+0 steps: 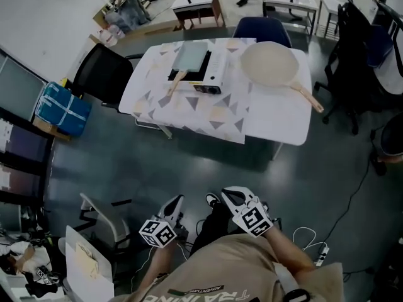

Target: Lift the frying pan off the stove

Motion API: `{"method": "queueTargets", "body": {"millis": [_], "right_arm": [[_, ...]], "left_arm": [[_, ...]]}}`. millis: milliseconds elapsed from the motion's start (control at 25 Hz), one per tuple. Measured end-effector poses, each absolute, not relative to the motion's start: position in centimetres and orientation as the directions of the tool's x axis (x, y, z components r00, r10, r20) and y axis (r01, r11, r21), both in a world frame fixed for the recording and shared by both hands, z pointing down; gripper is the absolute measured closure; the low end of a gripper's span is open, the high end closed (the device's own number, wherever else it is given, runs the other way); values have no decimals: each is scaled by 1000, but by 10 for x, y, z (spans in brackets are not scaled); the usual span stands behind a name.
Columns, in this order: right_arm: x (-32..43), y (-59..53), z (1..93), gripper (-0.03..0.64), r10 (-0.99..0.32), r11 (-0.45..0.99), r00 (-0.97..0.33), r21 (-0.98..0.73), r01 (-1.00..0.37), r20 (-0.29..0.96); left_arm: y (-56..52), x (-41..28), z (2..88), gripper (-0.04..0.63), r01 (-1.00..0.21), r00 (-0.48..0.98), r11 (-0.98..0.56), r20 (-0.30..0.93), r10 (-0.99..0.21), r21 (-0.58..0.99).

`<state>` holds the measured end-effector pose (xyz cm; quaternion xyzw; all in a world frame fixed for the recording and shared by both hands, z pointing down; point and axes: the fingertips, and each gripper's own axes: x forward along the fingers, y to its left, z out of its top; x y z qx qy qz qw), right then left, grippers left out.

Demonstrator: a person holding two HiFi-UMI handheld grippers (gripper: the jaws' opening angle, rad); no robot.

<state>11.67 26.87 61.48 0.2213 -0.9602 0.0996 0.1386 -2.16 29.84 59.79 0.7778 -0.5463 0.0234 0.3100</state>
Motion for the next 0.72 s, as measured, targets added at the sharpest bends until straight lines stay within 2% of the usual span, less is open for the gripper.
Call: {"method": "queueTargets", "body": {"millis": [400, 560, 720], "right_arm": [[55, 187, 596, 620, -441, 866, -828, -77, -494, 346], [23, 151, 573, 620, -490, 845, -810, -54, -532, 322], [-4, 125, 562, 621, -539, 817, -787, -41, -575, 301]], "left_arm": [[210, -74, 597, 595, -826, 470, -288, 312, -825, 484], [173, -104, 582, 595, -827, 502, -354, 290, -815, 437], [152, -130, 589, 595, -832, 539, -431, 325, -777, 349]]}}
